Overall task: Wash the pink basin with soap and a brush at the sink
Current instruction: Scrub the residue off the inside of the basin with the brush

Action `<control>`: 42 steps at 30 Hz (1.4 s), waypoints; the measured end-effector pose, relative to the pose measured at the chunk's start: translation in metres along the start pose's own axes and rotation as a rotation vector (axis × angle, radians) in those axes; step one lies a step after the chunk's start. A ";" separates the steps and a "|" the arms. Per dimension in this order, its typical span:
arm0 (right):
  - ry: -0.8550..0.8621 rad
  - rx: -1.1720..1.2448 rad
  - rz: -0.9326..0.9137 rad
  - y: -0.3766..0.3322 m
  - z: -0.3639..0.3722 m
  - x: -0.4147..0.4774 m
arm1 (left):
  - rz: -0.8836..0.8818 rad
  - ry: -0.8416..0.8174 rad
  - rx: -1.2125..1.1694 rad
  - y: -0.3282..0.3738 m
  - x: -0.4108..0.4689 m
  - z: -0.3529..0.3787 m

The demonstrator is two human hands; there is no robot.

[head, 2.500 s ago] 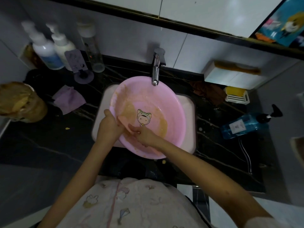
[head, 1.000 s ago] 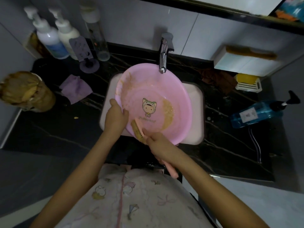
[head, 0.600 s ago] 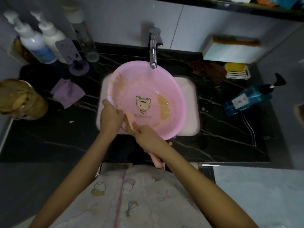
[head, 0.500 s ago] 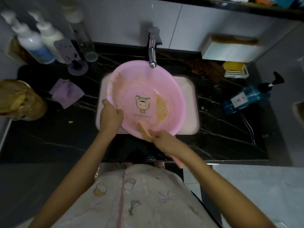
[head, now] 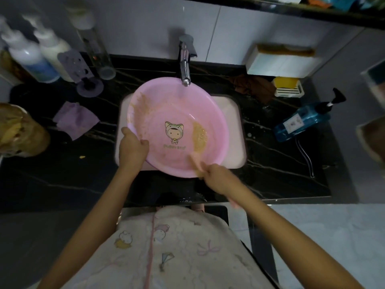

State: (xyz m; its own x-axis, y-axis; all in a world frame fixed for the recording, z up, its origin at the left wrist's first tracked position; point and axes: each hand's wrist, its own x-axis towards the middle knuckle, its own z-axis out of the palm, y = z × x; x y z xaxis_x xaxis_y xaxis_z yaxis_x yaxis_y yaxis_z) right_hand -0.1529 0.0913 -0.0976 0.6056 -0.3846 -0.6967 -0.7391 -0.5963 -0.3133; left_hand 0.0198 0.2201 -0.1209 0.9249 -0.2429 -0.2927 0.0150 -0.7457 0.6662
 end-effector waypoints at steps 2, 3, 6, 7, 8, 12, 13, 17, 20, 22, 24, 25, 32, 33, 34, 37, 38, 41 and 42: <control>0.056 -0.131 0.048 0.004 -0.002 0.006 | -0.004 0.007 -0.009 0.002 -0.001 0.001; 0.065 -0.124 -0.003 -0.010 0.001 0.008 | 0.000 0.011 -0.009 0.004 -0.001 0.002; 0.030 0.045 -0.237 -0.063 0.023 0.007 | -0.010 0.016 0.002 0.003 -0.002 0.002; 0.036 0.078 -0.283 -0.072 0.029 0.005 | -0.016 0.021 0.007 0.001 -0.001 0.002; 0.053 0.101 -0.311 -0.073 0.029 0.002 | -0.019 0.026 0.015 -0.001 0.000 0.001; -0.034 0.115 -0.245 -0.011 0.012 0.005 | -0.021 0.025 0.027 -0.002 0.000 0.000; -0.043 0.075 -0.189 0.009 0.005 0.007 | -0.025 0.019 0.025 -0.001 0.001 -0.001; 0.054 -0.124 -0.041 0.062 -0.033 0.045 | -0.014 0.015 0.015 0.001 0.001 -0.001; 0.177 -0.290 -0.022 0.063 -0.065 0.088 | 0.014 0.025 0.029 0.004 0.000 -0.001; 0.272 -0.451 -0.016 0.059 -0.079 0.106 | 0.004 0.031 0.042 0.004 0.001 -0.001; 0.300 -0.546 -0.010 0.055 -0.081 0.111 | -0.004 0.035 0.053 0.003 0.000 -0.001; 0.265 -0.595 -0.016 0.054 -0.074 0.108 | -0.003 0.037 0.060 0.002 0.000 0.000; -0.015 -0.627 -0.154 0.049 -0.047 0.095 | -0.021 0.046 0.102 0.003 0.004 0.002; 0.077 -0.676 -0.136 0.052 -0.055 0.104 | -0.021 0.049 0.104 0.004 0.005 0.003; 0.156 -0.694 -0.113 0.054 -0.062 0.109 | -0.020 0.047 0.107 0.004 0.006 0.003; 0.143 -0.690 -0.078 0.050 -0.072 0.111 | -0.027 0.045 0.113 0.005 0.007 0.004; 0.045 -0.629 -0.068 0.048 -0.069 0.109 | -0.031 0.047 0.116 0.005 0.008 0.004; -0.120 -0.536 -0.051 0.044 -0.060 0.104 | -0.030 0.038 0.120 0.006 0.009 0.004; -0.075 -0.612 -0.081 0.041 -0.066 0.111 | -0.032 0.036 0.116 0.006 0.009 0.004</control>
State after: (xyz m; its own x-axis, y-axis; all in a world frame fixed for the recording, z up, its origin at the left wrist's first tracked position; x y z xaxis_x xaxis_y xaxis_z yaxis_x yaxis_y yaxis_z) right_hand -0.0964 -0.0225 -0.1455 0.6141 -0.2839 -0.7364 -0.3753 -0.9259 0.0440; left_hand 0.0269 0.2111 -0.1224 0.9376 -0.1971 -0.2865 0.0026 -0.8199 0.5726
